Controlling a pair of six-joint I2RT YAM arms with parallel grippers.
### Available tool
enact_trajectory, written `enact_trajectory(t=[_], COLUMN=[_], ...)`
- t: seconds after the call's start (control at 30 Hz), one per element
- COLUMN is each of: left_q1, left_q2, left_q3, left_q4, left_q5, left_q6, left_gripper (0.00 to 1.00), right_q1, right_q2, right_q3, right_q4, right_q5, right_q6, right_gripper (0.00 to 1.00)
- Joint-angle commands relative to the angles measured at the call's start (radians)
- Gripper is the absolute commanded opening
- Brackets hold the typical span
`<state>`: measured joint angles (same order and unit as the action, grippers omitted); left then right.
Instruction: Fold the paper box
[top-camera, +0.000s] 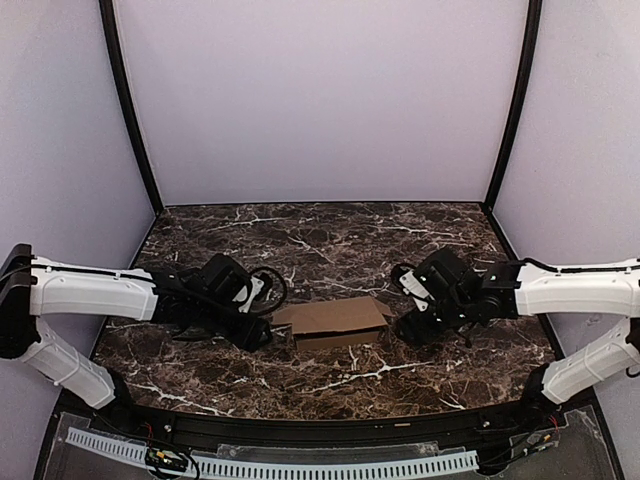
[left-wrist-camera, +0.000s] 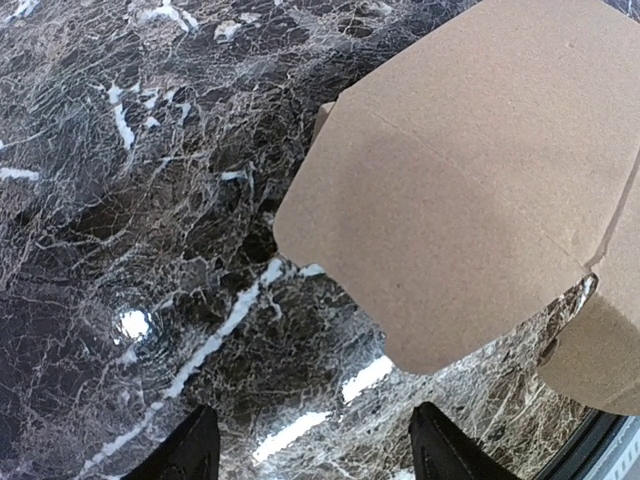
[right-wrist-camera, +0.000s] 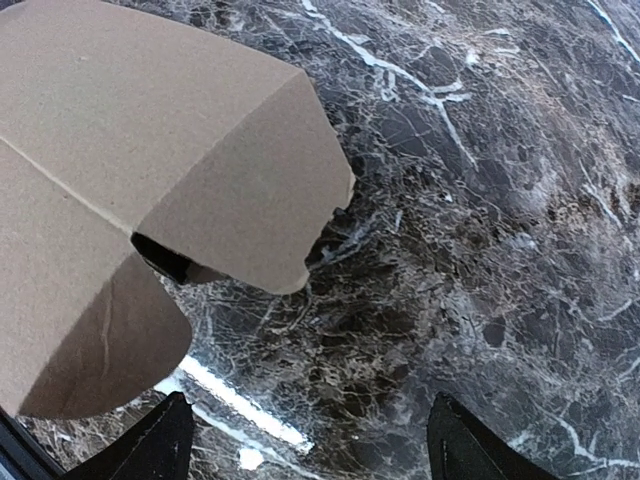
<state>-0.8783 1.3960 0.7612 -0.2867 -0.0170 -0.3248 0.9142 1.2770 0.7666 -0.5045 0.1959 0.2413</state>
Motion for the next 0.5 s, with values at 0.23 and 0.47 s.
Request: enact_trajectory(t=[0.23,0.47], left_q1=[0.006,0.006], left_q2=[0.064,0.090], left_q3=[0.100,0.136], left_q4=[0.014,0.048], left_q5=[0.009,0.014], left_q6=[0.091,0.108], left_gripper=[0.65,0.62], right_q1=[-0.063,-0.079], right_q2=[0.096,0.128], right_q3=[0.023,0.066], right_q4=[0.216,0.259], right_q5=[-0.121,-0.175], right_q6=[-0.072,-0.100], right_gripper=[0.75,0.61])
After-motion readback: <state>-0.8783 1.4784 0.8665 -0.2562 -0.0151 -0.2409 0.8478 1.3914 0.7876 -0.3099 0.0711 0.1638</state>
